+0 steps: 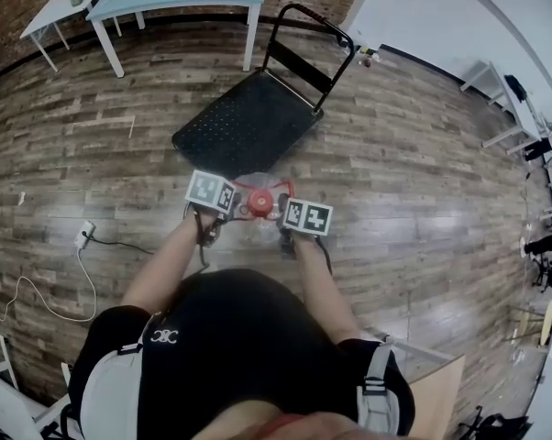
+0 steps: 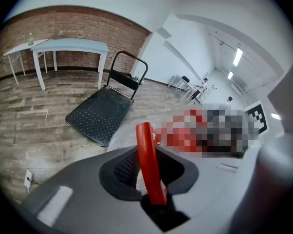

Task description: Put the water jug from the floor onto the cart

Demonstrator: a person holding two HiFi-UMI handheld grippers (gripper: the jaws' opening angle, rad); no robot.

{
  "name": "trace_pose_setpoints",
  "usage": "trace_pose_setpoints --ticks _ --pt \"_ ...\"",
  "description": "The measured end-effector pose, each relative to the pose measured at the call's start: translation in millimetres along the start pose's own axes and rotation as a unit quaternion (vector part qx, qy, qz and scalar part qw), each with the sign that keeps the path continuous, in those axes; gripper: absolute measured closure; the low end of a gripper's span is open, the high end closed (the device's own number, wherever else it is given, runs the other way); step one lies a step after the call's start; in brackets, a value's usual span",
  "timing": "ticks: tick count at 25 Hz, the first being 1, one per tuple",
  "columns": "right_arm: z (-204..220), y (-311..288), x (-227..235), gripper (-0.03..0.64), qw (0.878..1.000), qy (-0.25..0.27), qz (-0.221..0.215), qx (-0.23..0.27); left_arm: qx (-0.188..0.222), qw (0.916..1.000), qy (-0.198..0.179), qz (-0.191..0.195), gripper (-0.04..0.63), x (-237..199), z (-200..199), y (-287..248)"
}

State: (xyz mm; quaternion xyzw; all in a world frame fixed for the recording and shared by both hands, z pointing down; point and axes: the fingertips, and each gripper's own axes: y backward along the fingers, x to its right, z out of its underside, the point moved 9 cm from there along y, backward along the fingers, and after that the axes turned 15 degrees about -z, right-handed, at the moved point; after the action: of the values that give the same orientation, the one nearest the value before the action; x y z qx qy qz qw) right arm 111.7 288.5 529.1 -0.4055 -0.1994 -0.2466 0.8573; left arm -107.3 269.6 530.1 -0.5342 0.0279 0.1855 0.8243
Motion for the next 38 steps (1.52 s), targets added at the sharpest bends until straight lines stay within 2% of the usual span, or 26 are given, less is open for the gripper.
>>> trace_pose_setpoints --ticks 7,20,31,38 --pt "1 -5 -8 0.601 1.000 -0.004 0.013 0.005 0.002 0.9997 -0.025 0.002 0.520 -10 -3 -1" --pt "0 -19 -28 0.601 0.997 -0.028 0.053 0.047 0.008 0.9970 -0.067 0.038 0.515 -37 -21 -3" --pt "-14 -49 -15 0.601 0.998 -0.037 0.034 0.030 -0.004 0.9980 -0.052 0.034 0.515 -56 -39 -22" --pt "-53 -78 8 0.601 0.999 -0.040 0.010 0.020 -0.009 0.9987 -0.044 0.024 0.514 -63 -81 -42"
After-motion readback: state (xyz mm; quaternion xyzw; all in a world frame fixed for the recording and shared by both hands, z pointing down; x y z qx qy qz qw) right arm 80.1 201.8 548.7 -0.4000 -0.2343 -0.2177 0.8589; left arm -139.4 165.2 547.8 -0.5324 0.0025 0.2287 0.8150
